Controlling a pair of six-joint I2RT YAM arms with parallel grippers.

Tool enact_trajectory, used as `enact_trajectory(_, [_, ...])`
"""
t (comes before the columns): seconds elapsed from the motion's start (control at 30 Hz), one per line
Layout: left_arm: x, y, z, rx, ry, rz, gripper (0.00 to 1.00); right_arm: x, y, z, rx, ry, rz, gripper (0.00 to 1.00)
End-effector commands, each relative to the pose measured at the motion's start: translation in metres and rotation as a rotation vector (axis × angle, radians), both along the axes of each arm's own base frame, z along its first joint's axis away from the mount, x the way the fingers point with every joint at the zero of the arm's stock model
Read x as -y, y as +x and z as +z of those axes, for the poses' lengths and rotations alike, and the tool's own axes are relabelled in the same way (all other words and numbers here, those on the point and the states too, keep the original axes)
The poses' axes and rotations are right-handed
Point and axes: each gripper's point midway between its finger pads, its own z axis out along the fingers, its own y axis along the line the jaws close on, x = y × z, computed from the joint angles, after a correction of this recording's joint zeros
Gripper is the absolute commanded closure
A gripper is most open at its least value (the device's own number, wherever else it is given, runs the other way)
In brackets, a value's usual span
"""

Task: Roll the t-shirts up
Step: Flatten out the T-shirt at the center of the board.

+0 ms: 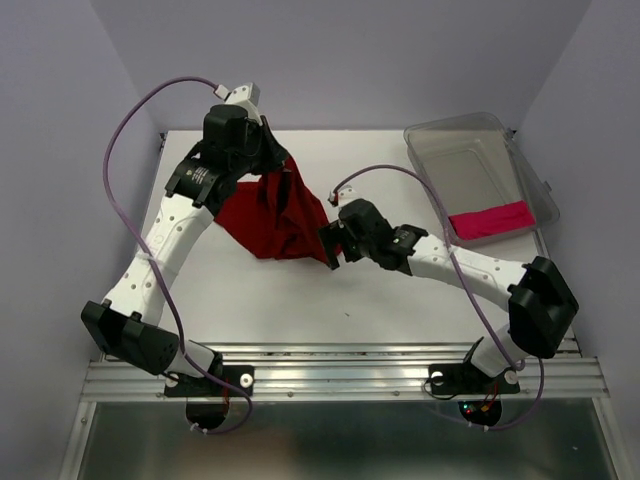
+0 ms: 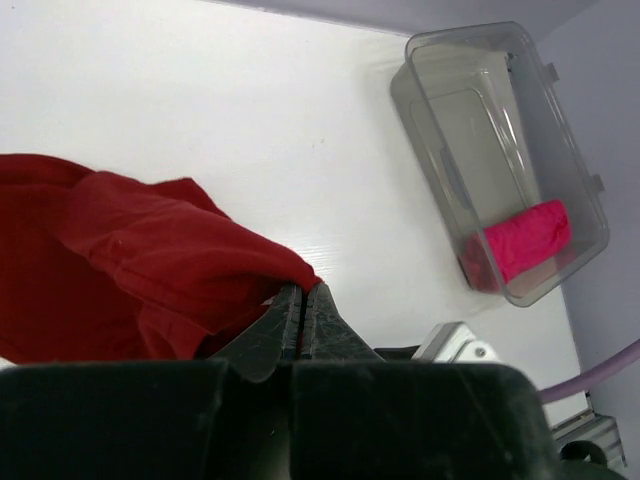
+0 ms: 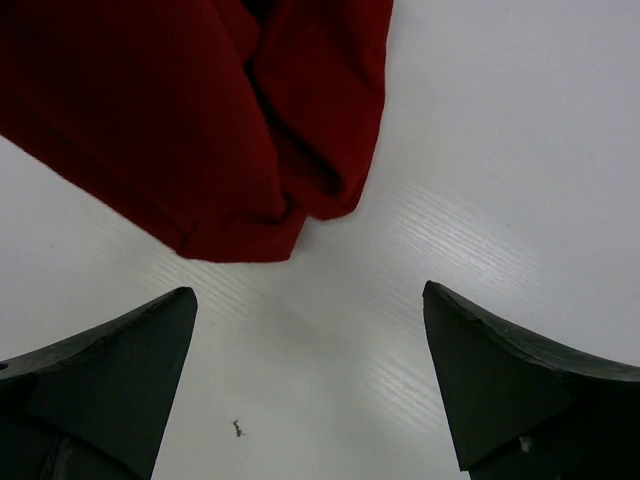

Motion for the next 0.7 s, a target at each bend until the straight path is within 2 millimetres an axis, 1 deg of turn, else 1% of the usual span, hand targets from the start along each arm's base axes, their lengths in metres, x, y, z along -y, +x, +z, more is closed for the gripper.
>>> enact_trajectory(0.0, [0.009,-0.006,0.038,0.074,-0.052,-0.053,1.00,-0.015,0.018,0.020,0.202,-0.049,0.078,0.00])
enact_trajectory(0.07, [0.010,-0.006,0.043,0.080,-0.060,-0.058,1.00,-0.023,0.024,0.018,0.210,-0.049,0.092,0.00])
enact_trajectory(0.1, [0.010,-0.007,0.044,0.081,-0.062,-0.058,1.00,-0.035,0.019,0.008,0.190,-0.046,0.129,0.00])
enact_trajectory(0.13, [0.009,-0.007,0.047,0.084,-0.066,-0.055,1.00,-0.043,0.016,0.005,0.183,-0.039,0.149,0.00])
enact_trajectory(0.17, [0.008,-0.008,0.048,0.087,-0.067,-0.051,1.00,-0.049,0.016,0.002,0.174,-0.024,0.156,0.00])
enact_trajectory(0.2, [0.008,-0.009,0.051,0.093,-0.069,-0.051,1.00,-0.060,0.014,0.003,0.166,0.012,0.162,0.01])
enact_trajectory(0.23, [0.007,-0.010,0.053,0.098,-0.072,-0.047,1.00,-0.070,0.011,-0.006,0.135,0.035,0.184,0.03])
enact_trajectory(0.27, [0.005,-0.010,0.055,0.103,-0.072,-0.042,1.00,-0.079,0.005,-0.008,0.117,0.066,0.204,0.07])
enact_trajectory(0.3, [0.004,-0.011,0.057,0.107,-0.071,-0.037,1.00,-0.088,0.004,-0.007,0.102,0.120,0.200,0.16])
enact_trajectory(0.33, [0.003,-0.011,0.059,0.110,-0.072,-0.031,1.00,-0.098,-0.005,-0.012,0.071,0.149,0.231,0.19])
enact_trajectory(0.37, [0.000,-0.011,0.062,0.117,-0.067,-0.018,1.00,-0.103,-0.008,-0.012,0.044,0.184,0.222,0.24])
enact_trajectory(0.4, [-0.002,-0.012,0.064,0.123,-0.066,-0.012,1.00,-0.106,-0.011,-0.013,0.035,0.193,0.216,0.24])
enact_trajectory(0.43, [-0.004,-0.012,0.065,0.128,-0.063,-0.004,1.00,-0.105,-0.012,-0.015,0.025,0.198,0.205,0.23])
enact_trajectory(0.47, [-0.006,-0.012,0.067,0.131,-0.059,0.006,1.00,-0.103,-0.013,-0.010,0.025,0.212,0.193,0.22])
enact_trajectory(0.53, [-0.007,-0.012,0.070,0.138,-0.051,0.007,1.00,-0.099,-0.016,-0.007,0.031,0.257,0.166,0.16])
enact_trajectory(0.57, [-0.009,-0.013,0.071,0.142,-0.043,0.009,1.00,-0.100,-0.022,0.008,0.050,0.300,0.169,0.09])
enact_trajectory(0.6, [-0.009,-0.012,0.070,0.139,-0.040,0.010,1.00,-0.094,-0.024,0.005,0.048,0.296,0.160,0.06])
enact_trajectory(0.63, [-0.009,-0.011,0.070,0.138,-0.036,0.014,1.00,-0.097,-0.030,0.013,0.060,0.307,0.170,0.05])
enact_trajectory(0.67, [-0.010,-0.011,0.067,0.134,-0.032,0.016,1.00,-0.095,-0.035,0.011,0.061,0.300,0.174,0.03])
